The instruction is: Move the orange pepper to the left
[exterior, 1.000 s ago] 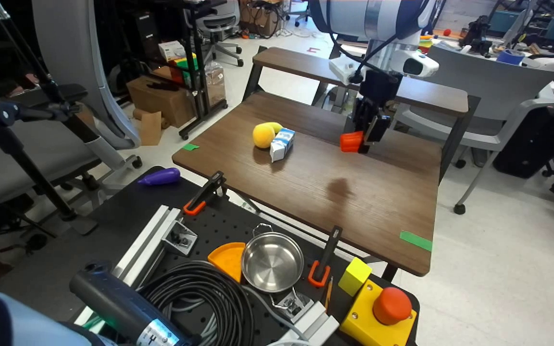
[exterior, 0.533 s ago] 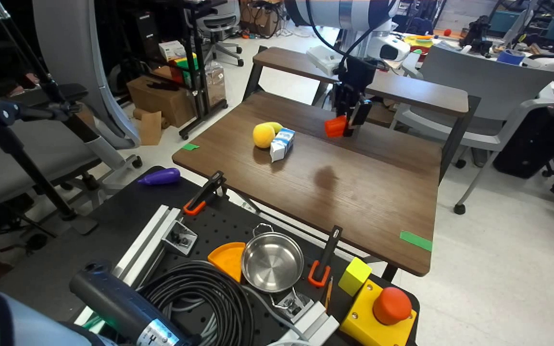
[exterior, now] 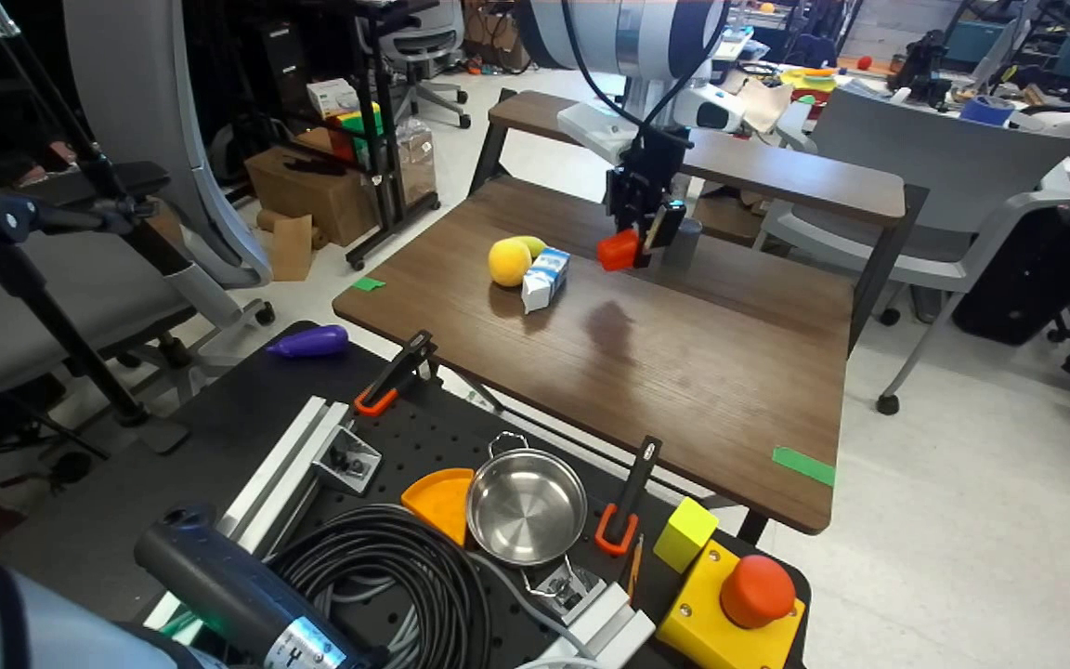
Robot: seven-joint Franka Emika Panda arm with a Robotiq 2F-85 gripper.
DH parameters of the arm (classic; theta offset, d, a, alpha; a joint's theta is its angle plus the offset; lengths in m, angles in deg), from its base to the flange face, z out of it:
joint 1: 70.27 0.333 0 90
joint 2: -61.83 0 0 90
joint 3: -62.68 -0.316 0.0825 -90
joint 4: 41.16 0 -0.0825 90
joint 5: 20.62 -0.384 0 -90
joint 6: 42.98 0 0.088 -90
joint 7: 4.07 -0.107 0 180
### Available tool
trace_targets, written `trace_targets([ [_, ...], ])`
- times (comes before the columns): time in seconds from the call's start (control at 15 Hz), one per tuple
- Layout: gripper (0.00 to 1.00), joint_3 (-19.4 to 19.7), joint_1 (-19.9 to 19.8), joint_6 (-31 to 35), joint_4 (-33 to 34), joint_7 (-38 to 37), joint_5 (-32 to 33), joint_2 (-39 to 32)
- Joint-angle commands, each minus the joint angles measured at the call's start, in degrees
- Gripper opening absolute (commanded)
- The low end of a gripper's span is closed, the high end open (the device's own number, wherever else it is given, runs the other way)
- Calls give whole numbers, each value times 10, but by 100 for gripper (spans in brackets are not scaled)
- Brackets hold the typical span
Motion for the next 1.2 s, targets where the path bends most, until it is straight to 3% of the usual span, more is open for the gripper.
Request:
trace_targets([
  [0.0, 25, 0, 14, 10, 22, 13, 15, -28],
  [1.13, 25, 13, 28, 10, 81, 24, 21, -95],
])
